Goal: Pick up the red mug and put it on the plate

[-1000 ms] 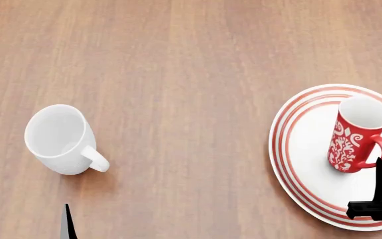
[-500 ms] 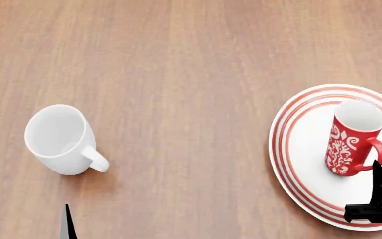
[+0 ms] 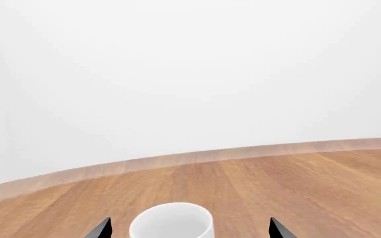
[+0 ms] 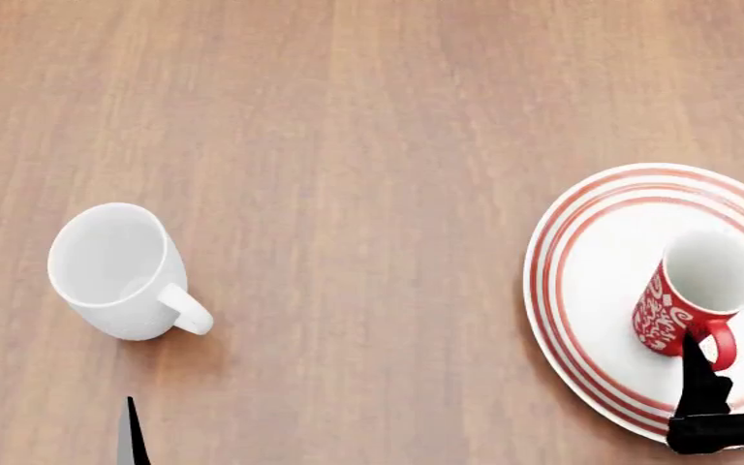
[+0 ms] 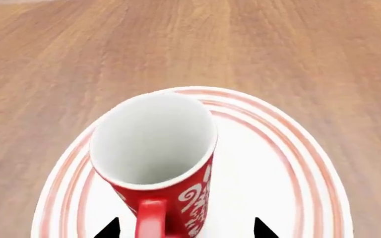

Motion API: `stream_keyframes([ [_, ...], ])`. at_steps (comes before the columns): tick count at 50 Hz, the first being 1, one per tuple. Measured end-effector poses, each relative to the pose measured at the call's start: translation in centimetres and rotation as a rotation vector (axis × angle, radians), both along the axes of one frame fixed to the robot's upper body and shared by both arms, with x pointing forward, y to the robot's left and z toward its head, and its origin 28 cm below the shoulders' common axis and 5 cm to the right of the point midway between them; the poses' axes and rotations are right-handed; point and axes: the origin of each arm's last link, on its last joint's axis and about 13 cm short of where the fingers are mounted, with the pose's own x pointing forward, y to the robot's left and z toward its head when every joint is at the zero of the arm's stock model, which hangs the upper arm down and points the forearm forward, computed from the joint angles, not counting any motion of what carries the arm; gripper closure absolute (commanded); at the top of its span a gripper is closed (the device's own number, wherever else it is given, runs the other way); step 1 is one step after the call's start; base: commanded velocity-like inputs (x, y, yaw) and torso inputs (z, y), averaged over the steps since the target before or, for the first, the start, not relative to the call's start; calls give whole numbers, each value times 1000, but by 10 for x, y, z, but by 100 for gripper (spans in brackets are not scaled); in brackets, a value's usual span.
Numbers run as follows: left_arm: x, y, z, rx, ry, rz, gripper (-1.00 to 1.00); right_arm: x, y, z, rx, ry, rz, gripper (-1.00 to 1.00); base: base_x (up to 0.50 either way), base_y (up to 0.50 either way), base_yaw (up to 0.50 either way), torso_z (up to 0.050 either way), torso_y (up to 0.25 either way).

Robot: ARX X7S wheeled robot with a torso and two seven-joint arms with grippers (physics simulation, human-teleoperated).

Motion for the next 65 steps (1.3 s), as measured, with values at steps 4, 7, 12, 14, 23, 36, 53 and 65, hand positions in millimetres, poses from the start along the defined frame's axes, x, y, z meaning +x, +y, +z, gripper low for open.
stream_keyframes([
  [4,0,0,0,0,0,0,-100,-2,-1,-2,5,1,0,-100,0,0,0,0,0],
  [7,0,0,0,0,-1,0,-100,-4,-1,-2,8,-1,1,-100,0,0,0,0,0],
  [12,0,0,0,0,-2,-1,-100,-9,-1,0,11,-14,8,-100,0,0,0,0,0],
  [14,0,0,0,-1,-2,-1,-100,-11,0,2,12,-22,13,-100,0,0,0,0,0],
  [23,0,0,0,-1,-5,-2,-100,-20,1,12,12,-65,41,-100,0,0,0,0,0],
  [36,0,0,0,-2,-7,-3,-100,-31,4,30,1,-132,94,-100,0,0,0,0,0],
  [53,0,0,0,-1,-11,-3,-100,-51,19,70,-14,-250,185,-100,0,0,0,0,0],
  [65,0,0,0,-1,-14,-3,-100,-66,35,103,-36,-347,260,-100,0,0,0,0,0],
])
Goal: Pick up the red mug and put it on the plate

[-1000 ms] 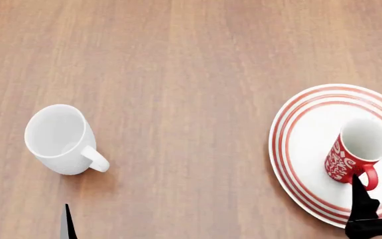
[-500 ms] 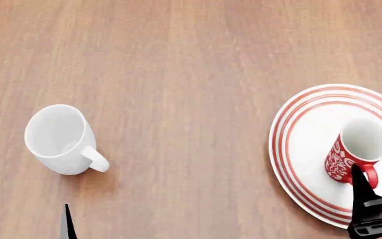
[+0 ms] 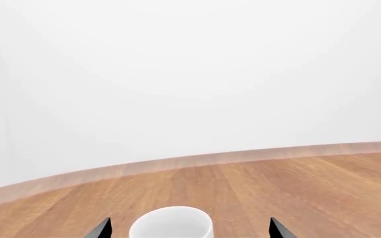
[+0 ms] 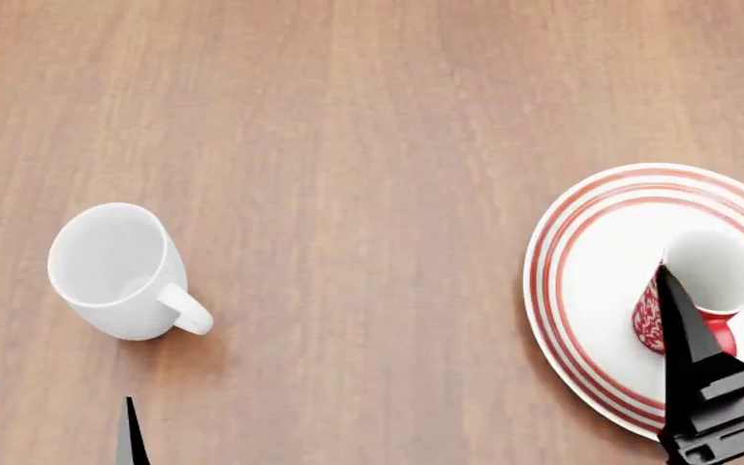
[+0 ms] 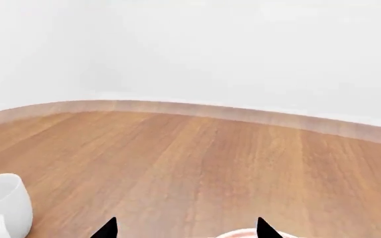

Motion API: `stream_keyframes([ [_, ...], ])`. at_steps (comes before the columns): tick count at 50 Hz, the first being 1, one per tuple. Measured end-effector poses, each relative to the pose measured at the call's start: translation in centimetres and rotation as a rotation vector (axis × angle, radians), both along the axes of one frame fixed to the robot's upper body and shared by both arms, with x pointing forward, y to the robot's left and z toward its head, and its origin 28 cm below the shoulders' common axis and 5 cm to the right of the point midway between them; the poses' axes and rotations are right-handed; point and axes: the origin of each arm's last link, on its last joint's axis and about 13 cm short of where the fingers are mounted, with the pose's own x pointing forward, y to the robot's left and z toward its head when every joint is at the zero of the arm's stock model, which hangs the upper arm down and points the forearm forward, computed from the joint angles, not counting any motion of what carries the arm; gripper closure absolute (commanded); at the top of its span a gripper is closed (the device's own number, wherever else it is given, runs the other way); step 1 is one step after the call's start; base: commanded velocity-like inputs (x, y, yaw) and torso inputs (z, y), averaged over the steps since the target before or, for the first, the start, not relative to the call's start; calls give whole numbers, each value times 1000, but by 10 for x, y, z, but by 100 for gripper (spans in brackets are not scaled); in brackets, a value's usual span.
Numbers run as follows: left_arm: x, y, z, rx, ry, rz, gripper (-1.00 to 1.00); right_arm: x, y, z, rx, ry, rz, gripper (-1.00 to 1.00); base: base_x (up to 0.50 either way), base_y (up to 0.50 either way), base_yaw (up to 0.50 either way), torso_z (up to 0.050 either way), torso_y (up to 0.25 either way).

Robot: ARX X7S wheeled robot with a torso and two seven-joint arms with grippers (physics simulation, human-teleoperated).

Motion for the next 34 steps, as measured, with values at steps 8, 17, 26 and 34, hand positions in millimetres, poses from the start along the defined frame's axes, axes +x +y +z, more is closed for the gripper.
stream_keyframes([
  [8,0,0,0,0,-2,0,-100,-9,10,20,-16,-64,44,-100,0,0,0,0,0],
  [17,0,0,0,0,-4,0,-100,-18,20,38,-29,-121,77,-100,0,0,0,0,0],
  [26,0,0,0,-1,-4,-1,-100,-25,28,51,-42,-168,107,-100,0,0,0,0,0],
  [34,0,0,0,-2,-3,-1,-100,-32,35,61,-56,-209,142,-100,0,0,0,0,0],
])
